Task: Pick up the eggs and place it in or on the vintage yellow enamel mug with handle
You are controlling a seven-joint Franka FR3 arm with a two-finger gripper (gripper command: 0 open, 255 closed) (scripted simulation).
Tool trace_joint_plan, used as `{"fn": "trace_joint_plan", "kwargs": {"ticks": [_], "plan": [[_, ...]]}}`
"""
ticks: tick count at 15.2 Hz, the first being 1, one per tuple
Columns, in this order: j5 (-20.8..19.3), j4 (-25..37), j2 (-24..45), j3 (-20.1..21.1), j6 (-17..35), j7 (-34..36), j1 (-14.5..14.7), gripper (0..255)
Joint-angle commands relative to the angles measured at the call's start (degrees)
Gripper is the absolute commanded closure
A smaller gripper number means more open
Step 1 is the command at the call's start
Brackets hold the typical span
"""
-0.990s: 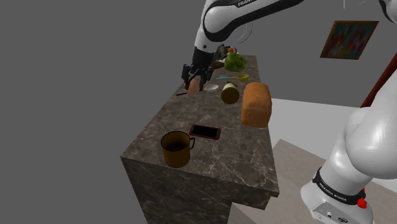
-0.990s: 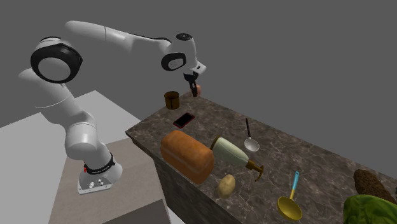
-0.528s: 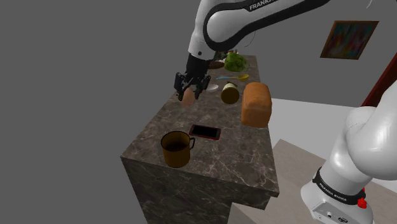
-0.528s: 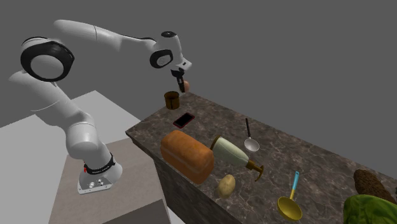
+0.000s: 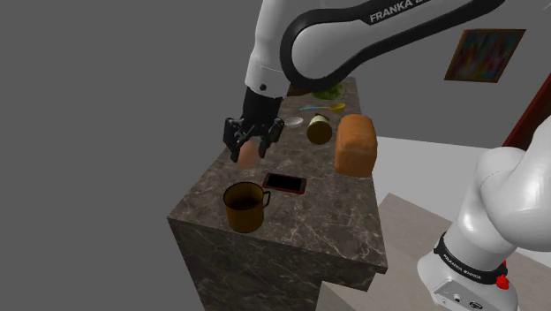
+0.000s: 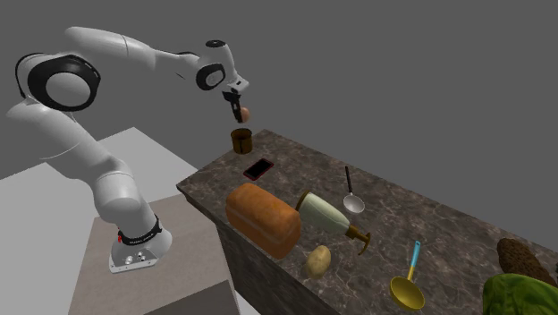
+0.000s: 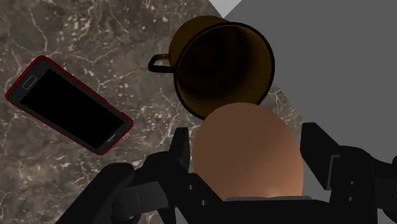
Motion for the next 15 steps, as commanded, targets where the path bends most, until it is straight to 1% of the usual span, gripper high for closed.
{"fn": "trace_joint_plan", "kwargs": {"ticks": [1, 14, 15], "plan": [[-0.06, -1.18, -0.66, 1.23, 0.82, 2.02, 0.75, 255], [0.01, -7.64, 3.31, 1.96, 11.17, 1.49, 0.97, 255], [0.01, -7.65, 3.3, 1.96, 11.17, 1.49, 0.97, 255]]}}
